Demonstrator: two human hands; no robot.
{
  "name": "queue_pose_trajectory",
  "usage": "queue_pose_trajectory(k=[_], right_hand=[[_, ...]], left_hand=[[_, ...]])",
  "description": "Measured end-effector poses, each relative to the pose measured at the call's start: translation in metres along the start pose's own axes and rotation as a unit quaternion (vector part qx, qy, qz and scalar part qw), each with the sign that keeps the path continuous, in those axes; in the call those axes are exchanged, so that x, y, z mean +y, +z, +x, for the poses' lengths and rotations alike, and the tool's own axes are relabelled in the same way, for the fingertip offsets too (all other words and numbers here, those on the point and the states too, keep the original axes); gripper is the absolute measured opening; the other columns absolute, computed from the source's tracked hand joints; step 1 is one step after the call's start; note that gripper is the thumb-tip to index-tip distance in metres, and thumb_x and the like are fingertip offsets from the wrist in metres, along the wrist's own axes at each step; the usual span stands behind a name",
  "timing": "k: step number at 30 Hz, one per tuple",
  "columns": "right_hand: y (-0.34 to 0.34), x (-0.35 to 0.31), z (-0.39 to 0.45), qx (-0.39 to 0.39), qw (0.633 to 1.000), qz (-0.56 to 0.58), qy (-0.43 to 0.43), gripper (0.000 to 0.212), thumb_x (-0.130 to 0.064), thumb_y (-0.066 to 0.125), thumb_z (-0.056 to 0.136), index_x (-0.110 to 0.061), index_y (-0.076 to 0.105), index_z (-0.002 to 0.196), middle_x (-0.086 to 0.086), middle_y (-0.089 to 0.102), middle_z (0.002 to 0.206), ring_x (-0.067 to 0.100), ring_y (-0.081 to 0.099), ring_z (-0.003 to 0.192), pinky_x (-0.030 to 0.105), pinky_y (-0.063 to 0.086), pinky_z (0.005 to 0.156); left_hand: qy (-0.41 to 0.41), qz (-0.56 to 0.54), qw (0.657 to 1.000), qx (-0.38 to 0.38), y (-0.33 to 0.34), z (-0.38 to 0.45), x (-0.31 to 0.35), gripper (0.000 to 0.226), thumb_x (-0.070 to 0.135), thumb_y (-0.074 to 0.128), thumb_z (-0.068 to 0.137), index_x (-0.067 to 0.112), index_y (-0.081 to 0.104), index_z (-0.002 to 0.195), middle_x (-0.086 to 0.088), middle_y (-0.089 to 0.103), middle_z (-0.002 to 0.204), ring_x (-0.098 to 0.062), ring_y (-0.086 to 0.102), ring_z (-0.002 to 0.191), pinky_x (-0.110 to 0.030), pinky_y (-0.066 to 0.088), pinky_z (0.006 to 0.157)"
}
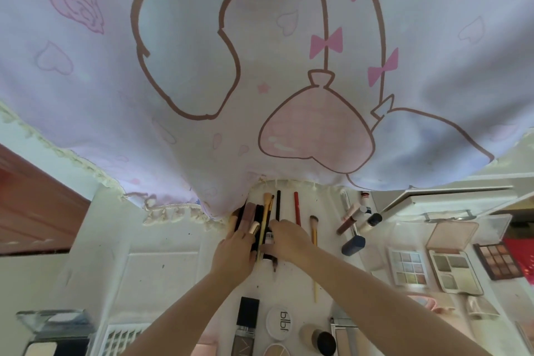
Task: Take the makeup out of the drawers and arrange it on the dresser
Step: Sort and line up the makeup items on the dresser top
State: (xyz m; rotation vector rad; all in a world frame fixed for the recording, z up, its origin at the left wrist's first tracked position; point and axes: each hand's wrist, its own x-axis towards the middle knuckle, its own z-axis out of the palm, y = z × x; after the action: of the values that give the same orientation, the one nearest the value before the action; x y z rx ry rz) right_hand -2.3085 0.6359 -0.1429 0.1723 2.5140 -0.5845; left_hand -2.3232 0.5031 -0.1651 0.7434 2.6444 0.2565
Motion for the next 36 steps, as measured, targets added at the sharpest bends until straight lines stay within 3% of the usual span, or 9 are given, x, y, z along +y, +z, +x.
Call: queue_pose_trajectory(k=[6, 9, 14, 19, 21, 23, 28, 33, 36], right_hand=[[0.018, -0.003, 0.009, 0.042, 0.996, 0.064, 0.046, 0.042, -0.007, 0.049, 0.087, -0.004, 0.033, 0.126, 0.0, 0.044, 0.071, 0.012, 0.044, 0.059, 0.021, 0.028, 0.043], [0.021, 0.001, 0.004, 0.071, 0.997, 0.016, 0.04, 0.038, -0.007, 0.049, 0.087, -0.005, 0.037, 0.122, 0.012, 0.057, 0.103, 0.025, 0.059, 0.088, 0.021, 0.029, 0.046], [0.02, 0.011, -0.004, 0.069, 0.993, -0.094, 0.009, 0.033, -0.003, 0.042, 0.087, -0.007, 0.044, 0.12, 0.014, 0.055, 0.116, 0.027, 0.053, 0.104, 0.028, 0.036, 0.064], [0.001, 0.023, -0.018, 0.093, 0.996, 0.014, -0.009, 0.027, -0.02, 0.042, 0.093, -0.009, 0.05, 0.116, 0.006, 0.059, 0.1, 0.021, 0.055, 0.091, 0.033, 0.03, 0.098], [-0.01, 0.026, -0.029, 0.111, 0.988, 0.102, -0.042, 0.022, -0.023, 0.048, 0.092, -0.009, 0.054, 0.108, -0.002, 0.055, 0.083, 0.013, 0.05, 0.076, 0.023, 0.036, 0.088], [-0.023, 0.027, -0.042, 0.117, 0.977, 0.164, -0.072, 0.01, -0.02, 0.049, 0.092, -0.015, 0.057, 0.094, -0.01, 0.051, 0.071, 0.006, 0.047, 0.064, 0.009, 0.037, 0.066], [-0.04, 0.024, -0.064, 0.206, 0.945, 0.246, -0.063, 0.023, -0.012, 0.038, 0.096, -0.022, 0.044, 0.076, -0.011, 0.043, 0.058, 0.0, 0.05, 0.049, 0.012, 0.036, 0.049], [-0.045, 0.02, -0.067, 0.301, 0.906, 0.296, -0.012, 0.021, -0.016, 0.028, 0.098, -0.009, 0.042, 0.085, -0.001, 0.04, 0.058, 0.011, 0.039, 0.049, 0.023, 0.03, 0.05], [-0.05, 0.013, -0.07, 0.354, 0.874, 0.332, -0.022, 0.022, -0.012, 0.029, 0.097, -0.02, 0.041, 0.08, 0.0, 0.04, 0.054, 0.013, 0.036, 0.046, 0.027, 0.029, 0.049]], left_hand=[[-0.01, -0.051, 0.999, 0.005, -0.001, 0.002, -0.009, 0.034, 0.018, 0.041, 0.095, 0.011, 0.048, 0.127, -0.005, 0.054, 0.124, -0.018, 0.049, 0.114, -0.023, 0.042, 0.087], [-0.022, -0.069, 0.997, 0.006, -0.001, 0.002, -0.013, 0.034, 0.018, 0.042, 0.095, 0.011, 0.047, 0.128, -0.006, 0.056, 0.121, -0.019, 0.051, 0.111, -0.024, 0.044, 0.088], [-0.041, -0.09, 0.995, 0.011, -0.01, 0.002, -0.015, 0.04, 0.019, 0.041, 0.096, 0.015, 0.04, 0.136, -0.007, 0.051, 0.127, -0.021, 0.051, 0.113, -0.025, 0.042, 0.09], [-0.059, -0.172, 0.983, 0.023, -0.019, 0.001, -0.01, 0.031, 0.023, 0.036, 0.099, 0.012, 0.049, 0.125, -0.005, 0.057, 0.115, -0.017, 0.054, 0.1, -0.02, 0.043, 0.083], [-0.055, -0.259, 0.964, 0.011, -0.023, -0.001, 0.001, 0.031, 0.023, 0.034, 0.099, 0.013, 0.049, 0.124, -0.004, 0.056, 0.107, -0.016, 0.053, 0.094, -0.016, 0.043, 0.077], [-0.028, -0.317, 0.948, 0.001, -0.026, -0.002, 0.013, 0.029, 0.025, 0.031, 0.1, 0.016, 0.049, 0.12, -0.001, 0.053, 0.105, -0.018, 0.052, 0.098, -0.022, 0.044, 0.087], [0.02, -0.362, 0.93, 0.06, -0.043, -0.008, 0.05, 0.033, 0.016, 0.028, 0.1, 0.024, 0.044, 0.072, 0.008, 0.042, 0.062, -0.005, 0.039, 0.056, -0.017, 0.034, 0.063], [0.038, -0.335, 0.933, 0.13, -0.065, -0.013, 0.074, 0.036, 0.018, 0.026, 0.1, 0.03, 0.033, 0.067, 0.009, 0.036, 0.061, -0.002, 0.032, 0.055, -0.014, 0.035, 0.054], [0.005, -0.374, 0.911, 0.176, -0.083, -0.012, 0.085, 0.032, 0.016, 0.026, 0.1, 0.022, 0.035, 0.07, 0.009, 0.034, 0.063, -0.001, 0.031, 0.055, -0.012, 0.037, 0.056]])
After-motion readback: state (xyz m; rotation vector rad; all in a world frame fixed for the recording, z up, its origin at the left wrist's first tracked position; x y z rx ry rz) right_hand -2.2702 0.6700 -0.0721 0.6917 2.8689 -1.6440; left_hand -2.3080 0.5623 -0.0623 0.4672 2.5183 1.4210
